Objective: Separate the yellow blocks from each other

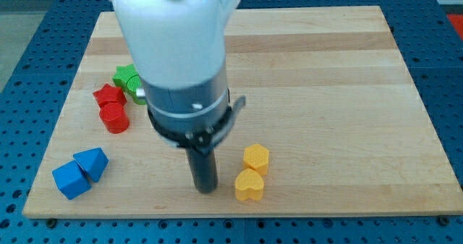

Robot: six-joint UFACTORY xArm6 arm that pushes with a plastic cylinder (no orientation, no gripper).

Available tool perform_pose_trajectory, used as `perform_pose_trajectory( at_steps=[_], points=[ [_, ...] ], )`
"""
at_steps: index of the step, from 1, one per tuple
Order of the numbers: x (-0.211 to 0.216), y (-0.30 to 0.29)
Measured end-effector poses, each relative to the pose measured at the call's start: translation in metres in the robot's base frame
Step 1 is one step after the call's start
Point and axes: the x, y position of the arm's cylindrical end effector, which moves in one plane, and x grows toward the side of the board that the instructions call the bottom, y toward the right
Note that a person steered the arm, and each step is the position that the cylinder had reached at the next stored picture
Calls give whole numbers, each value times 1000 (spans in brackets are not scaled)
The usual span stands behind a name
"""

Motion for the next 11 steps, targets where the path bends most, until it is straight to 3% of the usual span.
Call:
perform_pose_trajectory(
  at_steps=[1, 3, 5, 9, 10, 11],
  points=[
    [16, 40],
    [-40, 82],
    [-93, 73],
    [-58, 63],
    [-64, 47],
    [-104, 27]
  ],
)
